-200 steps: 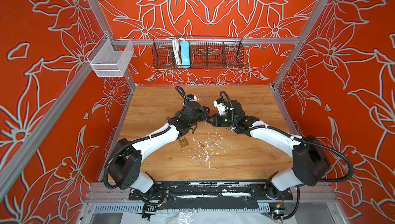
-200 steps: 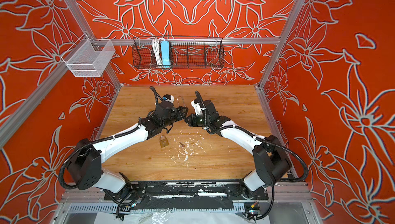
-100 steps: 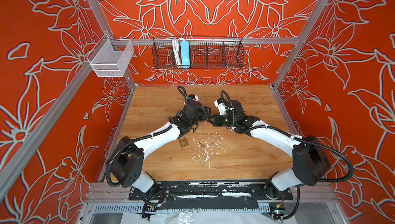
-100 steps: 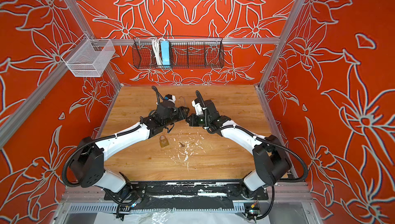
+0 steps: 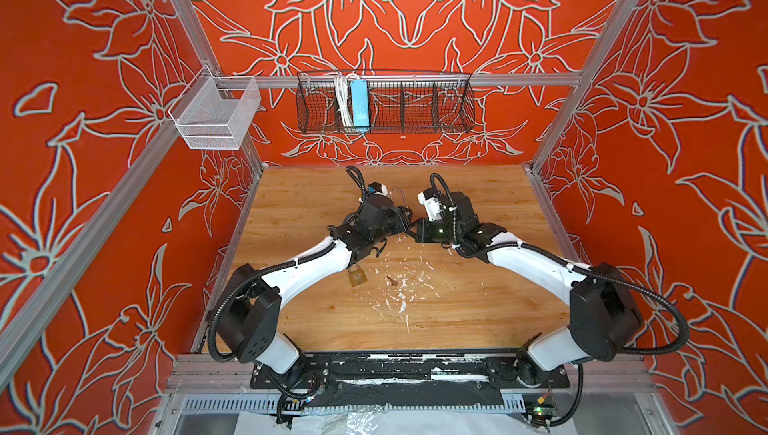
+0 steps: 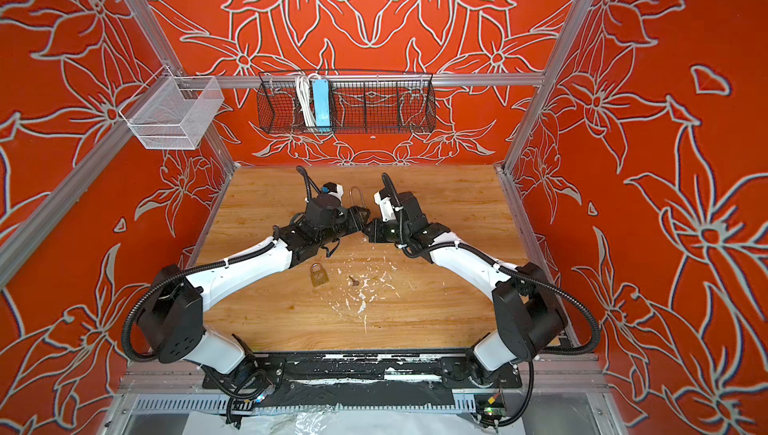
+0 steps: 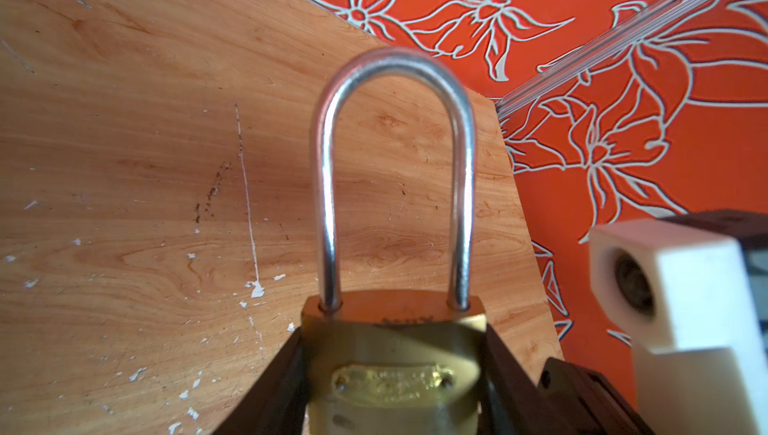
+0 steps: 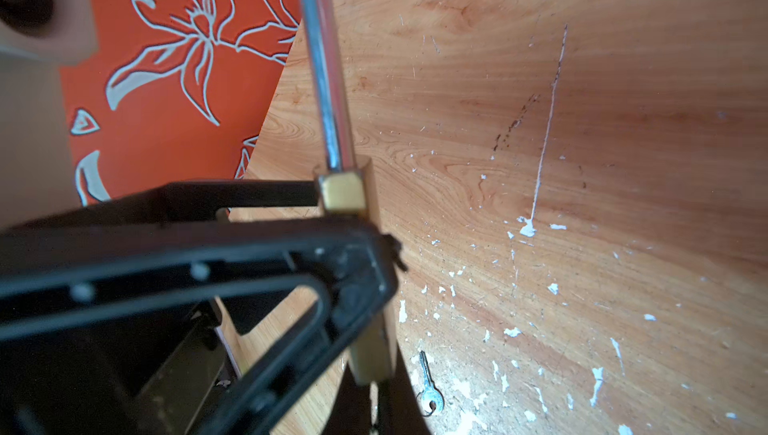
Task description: Unlock with the key
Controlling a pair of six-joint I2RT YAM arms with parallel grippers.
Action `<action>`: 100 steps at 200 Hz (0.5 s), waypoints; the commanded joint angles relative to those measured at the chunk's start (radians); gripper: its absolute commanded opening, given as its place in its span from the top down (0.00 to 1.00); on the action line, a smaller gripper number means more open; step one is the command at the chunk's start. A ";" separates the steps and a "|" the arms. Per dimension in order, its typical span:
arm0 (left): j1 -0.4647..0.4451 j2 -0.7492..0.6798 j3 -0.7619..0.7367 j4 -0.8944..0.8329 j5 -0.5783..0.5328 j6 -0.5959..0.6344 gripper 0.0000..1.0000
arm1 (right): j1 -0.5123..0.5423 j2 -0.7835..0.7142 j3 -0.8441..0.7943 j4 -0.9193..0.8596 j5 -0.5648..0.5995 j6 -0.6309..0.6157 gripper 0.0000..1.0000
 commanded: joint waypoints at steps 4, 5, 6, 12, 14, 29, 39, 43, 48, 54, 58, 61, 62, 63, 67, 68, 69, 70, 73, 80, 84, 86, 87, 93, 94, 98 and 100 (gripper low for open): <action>-0.021 0.022 -0.015 -0.126 0.059 0.018 1.00 | -0.029 -0.069 0.096 0.183 0.048 -0.017 1.00; -0.021 0.022 -0.015 -0.126 0.059 0.018 1.00 | -0.030 -0.068 0.096 0.183 0.048 -0.017 1.00; -0.021 0.022 -0.015 -0.126 0.059 0.018 1.00 | -0.029 -0.069 0.095 0.183 0.049 -0.016 1.00; -0.021 0.024 -0.014 -0.126 0.060 0.017 1.00 | -0.029 -0.068 0.096 0.184 0.050 -0.017 1.00; -0.021 0.024 -0.014 -0.126 0.060 0.017 1.00 | -0.029 -0.068 0.096 0.184 0.050 -0.018 1.00; -0.021 0.024 -0.016 -0.126 0.062 0.015 1.00 | -0.030 -0.068 0.095 0.183 0.049 -0.018 0.97; -0.021 0.022 -0.014 -0.124 0.067 0.014 1.00 | -0.030 -0.069 0.093 0.183 0.050 -0.019 0.93; -0.021 0.022 -0.014 -0.122 0.070 0.013 1.00 | -0.030 -0.070 0.091 0.184 0.052 -0.018 0.93; -0.021 0.021 -0.015 -0.120 0.074 0.012 1.00 | -0.032 -0.071 0.089 0.185 0.051 -0.019 0.93; -0.021 0.022 -0.015 -0.118 0.082 0.011 1.00 | -0.033 -0.073 0.086 0.186 0.053 -0.018 0.93; -0.021 0.019 -0.014 -0.116 0.086 0.011 1.00 | -0.032 -0.075 0.084 0.186 0.055 -0.019 0.93; -0.021 0.020 -0.015 -0.114 0.090 0.011 1.00 | -0.032 -0.076 0.084 0.186 0.056 -0.019 0.93; -0.021 0.019 -0.015 -0.114 0.091 0.011 1.00 | -0.032 -0.076 0.083 0.186 0.057 -0.019 0.93; -0.021 0.019 -0.014 -0.113 0.092 0.010 1.00 | -0.033 -0.077 0.082 0.186 0.057 -0.019 0.93; -0.021 0.020 -0.014 -0.111 0.096 0.009 1.00 | -0.034 -0.078 0.081 0.185 0.058 -0.021 0.91; -0.020 0.019 -0.014 -0.111 0.097 0.009 1.00 | -0.034 -0.079 0.081 0.185 0.058 -0.021 0.91; -0.021 0.020 -0.014 -0.110 0.098 0.009 1.00 | -0.034 -0.080 0.080 0.184 0.059 -0.021 0.91; -0.021 0.020 -0.014 -0.109 0.099 0.009 1.00 | -0.034 -0.081 0.079 0.184 0.059 -0.022 0.91; -0.020 0.019 -0.015 -0.108 0.101 0.008 1.00 | -0.034 -0.081 0.079 0.182 0.059 -0.024 0.90; -0.020 0.017 -0.014 -0.106 0.104 0.007 1.00 | -0.034 -0.085 0.076 0.176 0.060 -0.027 0.88; -0.020 0.016 -0.013 -0.105 0.104 0.006 1.00 | -0.035 -0.089 0.072 0.173 0.062 -0.029 0.87; -0.018 0.015 -0.013 -0.106 0.106 0.006 1.00 | -0.034 -0.090 0.070 0.172 0.063 -0.030 0.88; -0.018 0.014 -0.013 -0.107 0.106 0.006 1.00 | -0.034 -0.091 0.069 0.172 0.063 -0.030 0.88; -0.017 0.012 -0.014 -0.106 0.108 0.005 1.00 | -0.036 -0.097 0.062 0.170 0.066 -0.031 0.87; -0.016 0.012 -0.014 -0.105 0.108 0.005 1.00 | -0.036 -0.098 0.061 0.169 0.067 -0.031 0.87; -0.014 0.009 -0.014 -0.104 0.110 0.003 1.00 | -0.036 -0.102 0.054 0.169 0.069 -0.032 0.87; -0.014 0.009 -0.016 -0.103 0.111 0.003 1.00 | -0.036 -0.105 0.051 0.170 0.071 -0.032 0.87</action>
